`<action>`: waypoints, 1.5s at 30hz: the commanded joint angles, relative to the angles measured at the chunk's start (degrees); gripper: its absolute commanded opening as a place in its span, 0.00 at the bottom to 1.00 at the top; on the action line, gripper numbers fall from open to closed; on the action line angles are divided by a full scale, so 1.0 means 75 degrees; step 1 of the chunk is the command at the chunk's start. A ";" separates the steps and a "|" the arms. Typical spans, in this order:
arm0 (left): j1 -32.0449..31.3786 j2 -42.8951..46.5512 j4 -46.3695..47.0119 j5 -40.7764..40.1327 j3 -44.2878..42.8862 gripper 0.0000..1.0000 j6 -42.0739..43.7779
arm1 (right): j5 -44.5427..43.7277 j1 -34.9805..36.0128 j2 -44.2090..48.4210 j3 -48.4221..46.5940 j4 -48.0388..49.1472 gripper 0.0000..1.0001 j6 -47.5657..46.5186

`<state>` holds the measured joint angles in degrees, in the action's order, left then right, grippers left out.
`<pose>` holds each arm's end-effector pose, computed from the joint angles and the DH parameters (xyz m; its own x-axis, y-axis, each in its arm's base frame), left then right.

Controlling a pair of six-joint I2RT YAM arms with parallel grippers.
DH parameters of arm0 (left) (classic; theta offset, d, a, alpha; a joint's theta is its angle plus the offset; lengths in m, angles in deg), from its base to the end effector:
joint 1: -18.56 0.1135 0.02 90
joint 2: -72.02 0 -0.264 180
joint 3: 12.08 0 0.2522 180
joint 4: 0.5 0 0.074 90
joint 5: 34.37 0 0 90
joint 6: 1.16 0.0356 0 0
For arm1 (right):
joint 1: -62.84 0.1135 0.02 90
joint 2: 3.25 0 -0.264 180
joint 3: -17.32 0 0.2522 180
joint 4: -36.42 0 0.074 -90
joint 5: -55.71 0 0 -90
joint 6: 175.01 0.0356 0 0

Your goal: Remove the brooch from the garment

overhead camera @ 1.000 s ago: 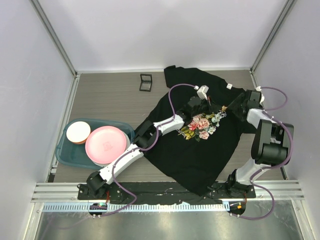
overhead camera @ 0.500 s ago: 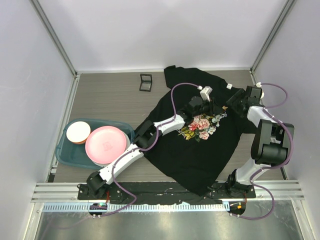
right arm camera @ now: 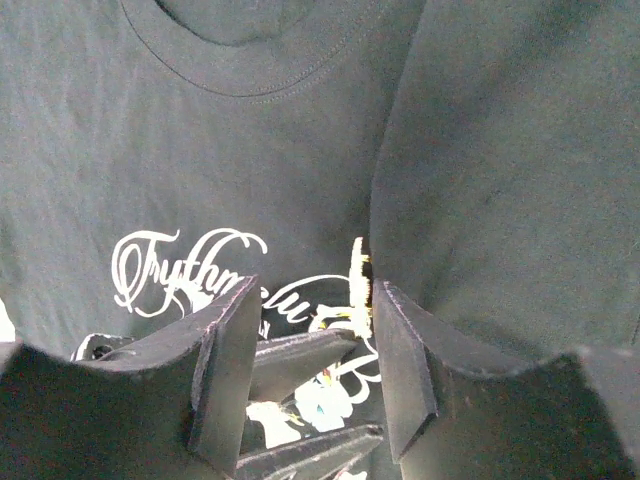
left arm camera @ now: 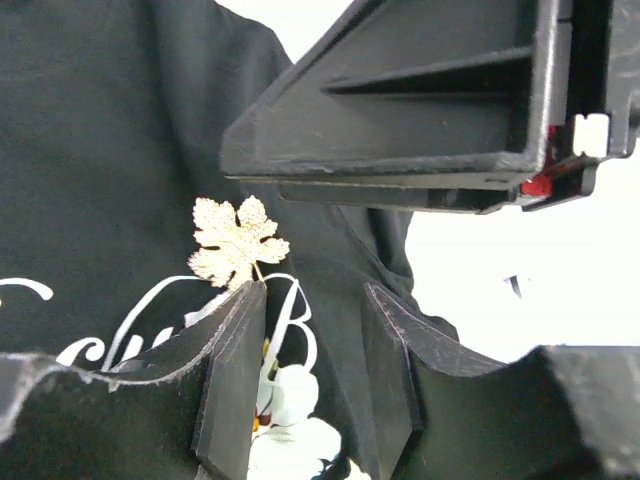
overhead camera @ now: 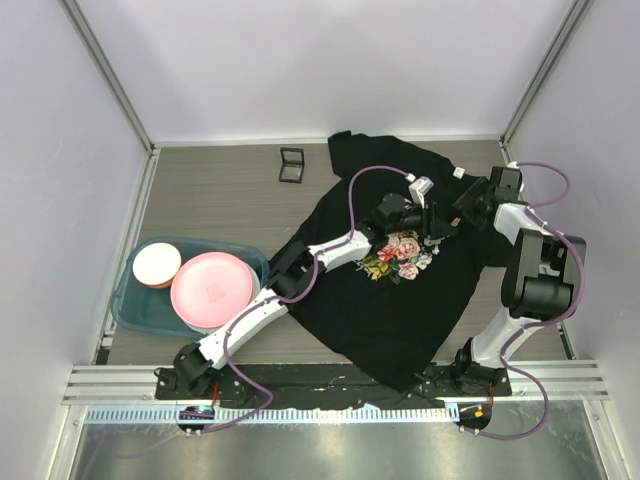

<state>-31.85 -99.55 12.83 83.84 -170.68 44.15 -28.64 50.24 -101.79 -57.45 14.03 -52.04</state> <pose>0.3900 -0.4980 0.0963 -0.6866 -0.1422 -0.7130 0.6998 0.1369 -0.7011 0.3578 -0.0764 0.1940 -0.5086 0.6686 -0.5425 0.5094 0.7416 0.4365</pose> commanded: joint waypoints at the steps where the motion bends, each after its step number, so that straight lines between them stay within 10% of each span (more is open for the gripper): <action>1: -0.0064 0.0539 0.0513 0.0516 -0.0177 0.47 0.0286 | -0.0190 0.0168 -0.0068 -0.0501 -0.0396 0.53 -0.0364; 16: 0.0475 0.1407 0.0912 0.0528 0.1077 0.45 -0.1481 | -0.1012 0.0251 0.0202 0.0213 -0.0211 0.56 -0.0412; 20: 0.0476 0.1442 0.1237 0.0587 0.1498 0.31 -0.2022 | -0.0613 0.0227 0.0084 0.0330 0.0130 0.51 -0.0318; 45: -0.0169 0.1067 -0.0389 0.0610 0.1756 0.12 -0.0991 | -0.1023 0.0180 0.0412 0.0694 0.0599 0.37 -0.0341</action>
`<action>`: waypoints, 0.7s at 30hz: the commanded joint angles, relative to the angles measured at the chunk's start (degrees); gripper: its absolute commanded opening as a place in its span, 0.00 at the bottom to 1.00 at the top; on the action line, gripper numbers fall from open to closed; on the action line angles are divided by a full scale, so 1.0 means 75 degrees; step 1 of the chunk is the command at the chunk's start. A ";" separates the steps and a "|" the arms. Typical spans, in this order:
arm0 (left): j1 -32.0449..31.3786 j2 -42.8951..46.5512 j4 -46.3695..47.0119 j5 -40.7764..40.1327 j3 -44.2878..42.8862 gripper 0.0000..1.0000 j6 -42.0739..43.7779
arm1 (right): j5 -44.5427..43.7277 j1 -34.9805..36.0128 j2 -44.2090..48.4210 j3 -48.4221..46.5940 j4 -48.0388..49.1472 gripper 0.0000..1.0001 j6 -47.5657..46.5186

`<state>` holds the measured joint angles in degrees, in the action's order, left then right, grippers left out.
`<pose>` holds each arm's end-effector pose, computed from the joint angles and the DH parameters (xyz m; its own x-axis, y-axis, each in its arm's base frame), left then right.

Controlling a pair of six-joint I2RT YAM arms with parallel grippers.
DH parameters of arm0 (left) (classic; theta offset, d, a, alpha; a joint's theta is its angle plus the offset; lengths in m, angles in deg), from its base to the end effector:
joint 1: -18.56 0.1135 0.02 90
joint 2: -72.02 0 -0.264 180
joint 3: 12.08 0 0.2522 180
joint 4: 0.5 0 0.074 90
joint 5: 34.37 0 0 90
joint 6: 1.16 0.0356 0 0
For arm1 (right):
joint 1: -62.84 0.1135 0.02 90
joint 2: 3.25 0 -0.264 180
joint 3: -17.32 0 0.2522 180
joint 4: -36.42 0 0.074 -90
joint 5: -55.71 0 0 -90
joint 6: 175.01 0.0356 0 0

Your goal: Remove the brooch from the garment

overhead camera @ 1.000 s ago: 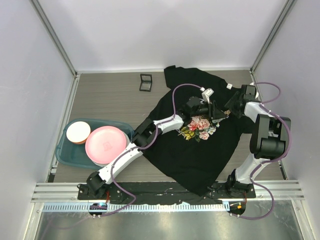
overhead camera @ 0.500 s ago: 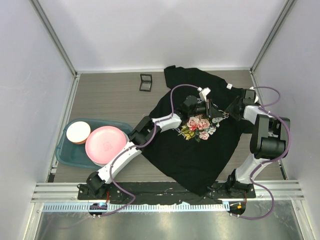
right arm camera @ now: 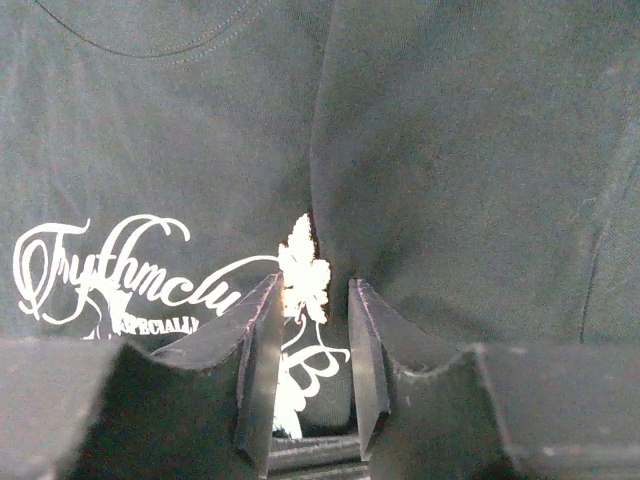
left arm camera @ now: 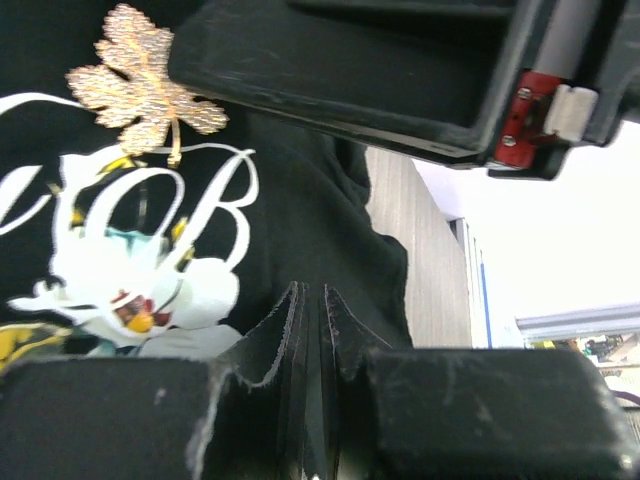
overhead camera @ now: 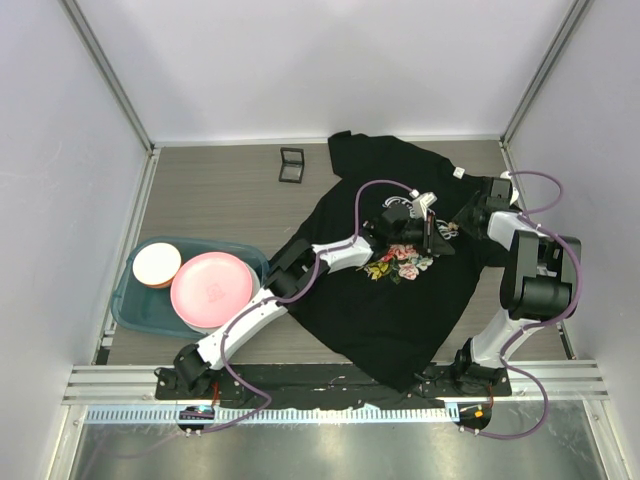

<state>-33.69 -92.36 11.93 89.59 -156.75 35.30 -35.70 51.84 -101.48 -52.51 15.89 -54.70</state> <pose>0.3604 -0.4979 0.0864 -0.8464 0.0035 -0.5325 0.5289 0.1220 -0.8399 0.3450 -0.0680 0.1722 -0.5346 0.6179 -0.5765 0.5519 0.7719 0.3155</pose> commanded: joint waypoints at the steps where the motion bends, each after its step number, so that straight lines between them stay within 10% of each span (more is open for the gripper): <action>1: 0.0088 0.0085 -0.0305 -0.0168 -0.0100 0.12 0.0178 | -0.0070 -0.0033 0.0360 0.0035 0.0351 0.34 0.0002; 21: 0.0076 0.0026 -0.0680 0.0218 -0.0252 0.11 -0.0010 | 0.0083 -0.0033 0.0267 0.0035 0.0726 0.33 0.0119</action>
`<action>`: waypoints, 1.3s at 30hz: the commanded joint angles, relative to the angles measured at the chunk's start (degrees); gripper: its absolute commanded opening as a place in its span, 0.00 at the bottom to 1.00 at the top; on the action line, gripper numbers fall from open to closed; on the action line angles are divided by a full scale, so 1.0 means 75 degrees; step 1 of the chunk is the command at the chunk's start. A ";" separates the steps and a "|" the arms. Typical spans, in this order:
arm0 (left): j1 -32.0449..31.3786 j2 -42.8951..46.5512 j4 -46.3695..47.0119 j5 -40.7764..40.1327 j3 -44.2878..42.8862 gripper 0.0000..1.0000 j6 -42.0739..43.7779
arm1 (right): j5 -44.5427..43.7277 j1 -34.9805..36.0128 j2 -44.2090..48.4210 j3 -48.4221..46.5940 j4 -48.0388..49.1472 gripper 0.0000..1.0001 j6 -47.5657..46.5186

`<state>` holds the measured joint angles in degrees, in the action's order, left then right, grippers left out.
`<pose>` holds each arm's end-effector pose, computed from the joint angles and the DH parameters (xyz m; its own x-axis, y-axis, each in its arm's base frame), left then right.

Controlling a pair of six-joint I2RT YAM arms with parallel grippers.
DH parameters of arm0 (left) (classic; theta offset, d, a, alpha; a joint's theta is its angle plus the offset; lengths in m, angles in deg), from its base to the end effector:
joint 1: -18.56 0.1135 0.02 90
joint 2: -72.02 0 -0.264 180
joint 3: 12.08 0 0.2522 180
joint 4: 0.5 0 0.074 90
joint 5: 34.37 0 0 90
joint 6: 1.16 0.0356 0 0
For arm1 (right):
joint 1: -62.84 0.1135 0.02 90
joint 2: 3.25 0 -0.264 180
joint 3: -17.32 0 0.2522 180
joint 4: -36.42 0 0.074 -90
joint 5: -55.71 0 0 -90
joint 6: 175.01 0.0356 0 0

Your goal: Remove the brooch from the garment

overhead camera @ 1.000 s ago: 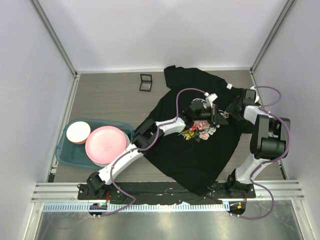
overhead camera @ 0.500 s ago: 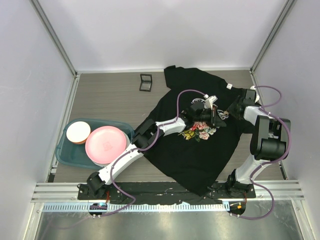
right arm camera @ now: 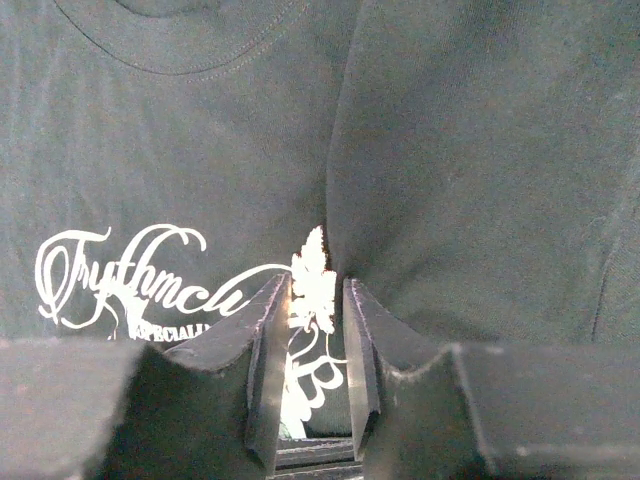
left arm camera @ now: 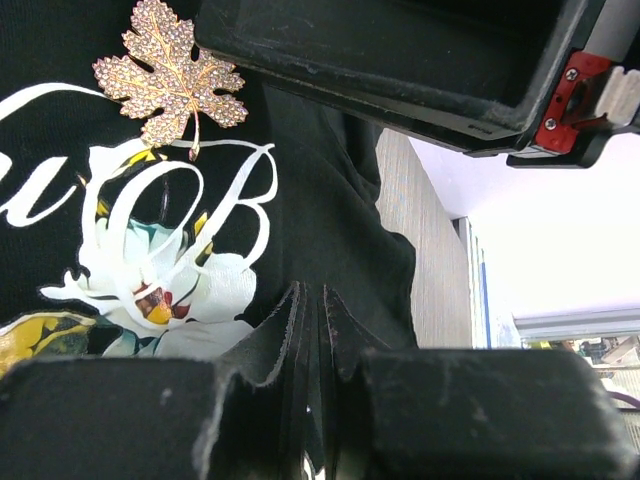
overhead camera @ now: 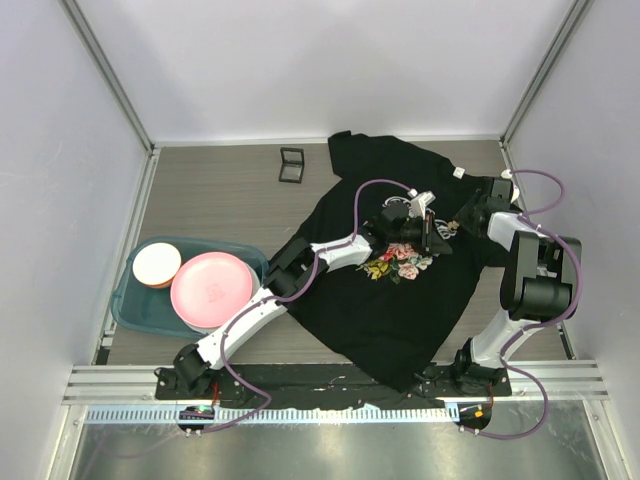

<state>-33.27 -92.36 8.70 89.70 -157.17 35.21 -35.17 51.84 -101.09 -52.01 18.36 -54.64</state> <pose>0.3639 -0.4952 0.0831 -0.8630 0.0186 -0.5048 0.5011 0.1573 -0.8510 0.3464 -0.0679 0.1751 -0.5134 0.6148 -0.5988 0.5340 0.7750 0.3379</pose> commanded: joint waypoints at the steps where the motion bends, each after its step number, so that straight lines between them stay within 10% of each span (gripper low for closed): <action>1: 0.0032 0.0061 -0.0284 0.0251 -0.0197 0.11 0.0060 | 0.0256 -0.0033 0.0121 -0.0044 0.0385 0.32 0.0111; 13: 0.0173 0.0788 0.0407 0.0650 -0.0513 0.28 -0.0409 | -0.0409 -0.0162 -0.0220 0.0085 -0.0201 0.40 0.0415; 27: 0.0302 -0.0290 0.0395 -0.0171 -0.0783 0.25 -0.0279 | -0.0258 -0.0033 0.0564 -0.0160 -0.0376 0.59 0.0275; 39: 0.0231 -0.0162 0.0044 -0.0241 -0.0373 0.19 0.0084 | 0.0610 -0.0033 0.0097 -0.0196 0.0162 0.45 0.0216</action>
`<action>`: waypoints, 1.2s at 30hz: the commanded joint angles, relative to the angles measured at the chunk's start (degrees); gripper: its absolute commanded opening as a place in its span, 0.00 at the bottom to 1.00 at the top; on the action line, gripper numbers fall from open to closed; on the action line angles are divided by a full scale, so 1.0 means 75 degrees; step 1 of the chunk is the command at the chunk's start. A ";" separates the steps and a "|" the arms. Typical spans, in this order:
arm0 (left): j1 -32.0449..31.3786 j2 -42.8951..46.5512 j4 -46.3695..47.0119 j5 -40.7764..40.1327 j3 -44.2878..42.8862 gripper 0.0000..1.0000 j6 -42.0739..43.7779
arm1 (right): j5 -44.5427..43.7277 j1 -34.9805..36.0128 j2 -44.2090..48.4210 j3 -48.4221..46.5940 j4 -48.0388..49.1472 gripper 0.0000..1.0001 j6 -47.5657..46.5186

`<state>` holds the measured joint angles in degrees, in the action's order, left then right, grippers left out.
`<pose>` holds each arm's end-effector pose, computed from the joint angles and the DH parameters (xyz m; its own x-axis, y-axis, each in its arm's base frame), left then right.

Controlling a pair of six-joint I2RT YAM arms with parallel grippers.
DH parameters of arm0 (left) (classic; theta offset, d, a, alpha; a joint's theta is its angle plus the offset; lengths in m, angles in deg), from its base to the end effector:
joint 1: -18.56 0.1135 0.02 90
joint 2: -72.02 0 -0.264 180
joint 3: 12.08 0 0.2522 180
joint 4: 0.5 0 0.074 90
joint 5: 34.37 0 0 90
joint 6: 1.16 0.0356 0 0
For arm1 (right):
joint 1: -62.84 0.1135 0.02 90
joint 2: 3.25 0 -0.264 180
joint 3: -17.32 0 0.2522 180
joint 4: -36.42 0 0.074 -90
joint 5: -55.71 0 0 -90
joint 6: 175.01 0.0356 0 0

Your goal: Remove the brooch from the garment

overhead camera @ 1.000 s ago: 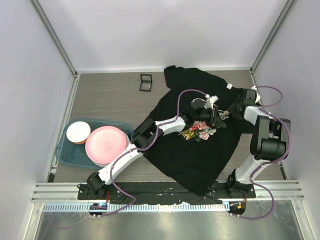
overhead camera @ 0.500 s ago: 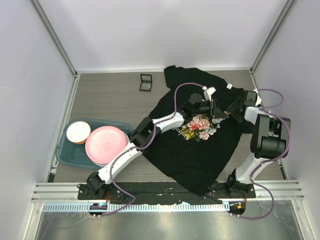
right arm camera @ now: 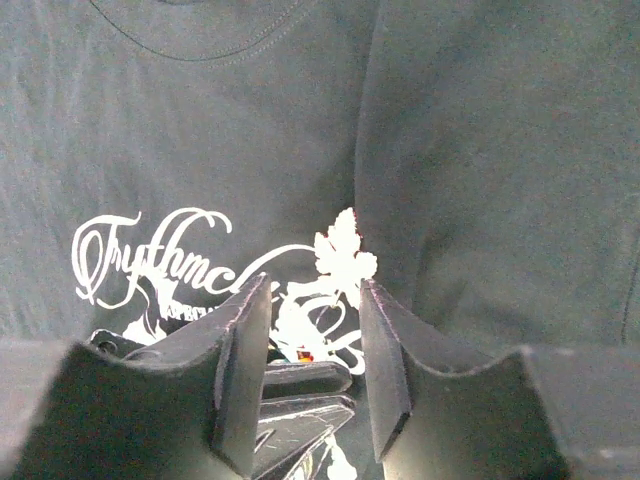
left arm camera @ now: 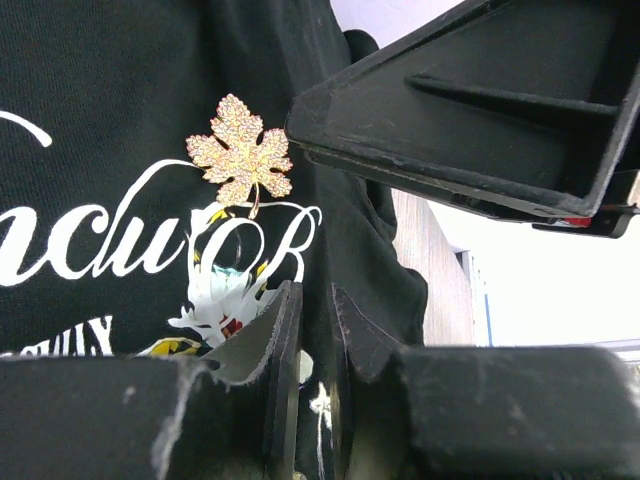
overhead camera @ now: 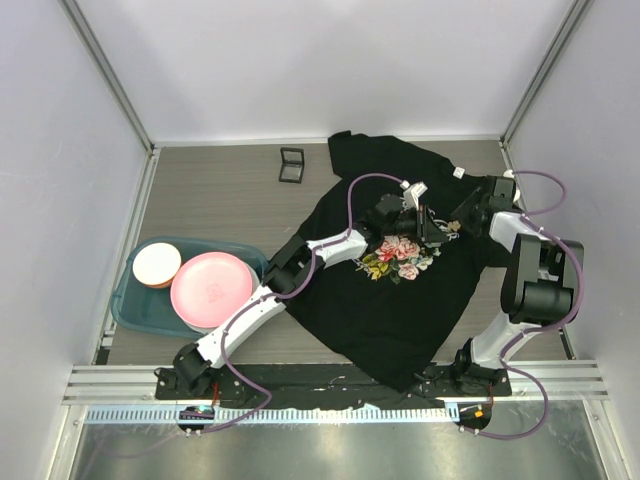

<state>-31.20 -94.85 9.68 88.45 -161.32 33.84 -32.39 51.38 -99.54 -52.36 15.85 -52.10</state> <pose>0.3861 -0.4861 0.0836 -0.8579 -0.0519 -0.5112 0.4985 0.1572 -0.8525 0.3422 -0.0682 0.1826 -0.5076 0.6570 -0.5574 0.5387 0.7469 0.3897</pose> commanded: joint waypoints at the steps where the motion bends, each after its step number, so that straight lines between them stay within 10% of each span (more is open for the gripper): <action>1: -0.0057 0.0171 -0.0110 -0.0075 0.0193 0.19 0.0267 | 0.0240 0.0040 -0.0145 -0.0149 0.0532 0.43 -0.0110; 9: -0.0057 0.0276 -0.0111 -0.0075 0.0357 0.18 0.0326 | 0.0053 0.0029 -0.0357 -0.0056 0.0509 0.35 -0.0098; 36: -0.0045 0.0241 -0.0158 -0.0028 0.0310 0.18 0.0361 | -0.0358 0.0029 -0.0087 0.0261 0.0439 0.53 -0.0192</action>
<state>-31.28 -94.26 10.47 88.19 -159.95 35.21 -34.03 51.44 -100.87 -50.52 17.09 -53.17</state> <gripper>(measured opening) 0.182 0.526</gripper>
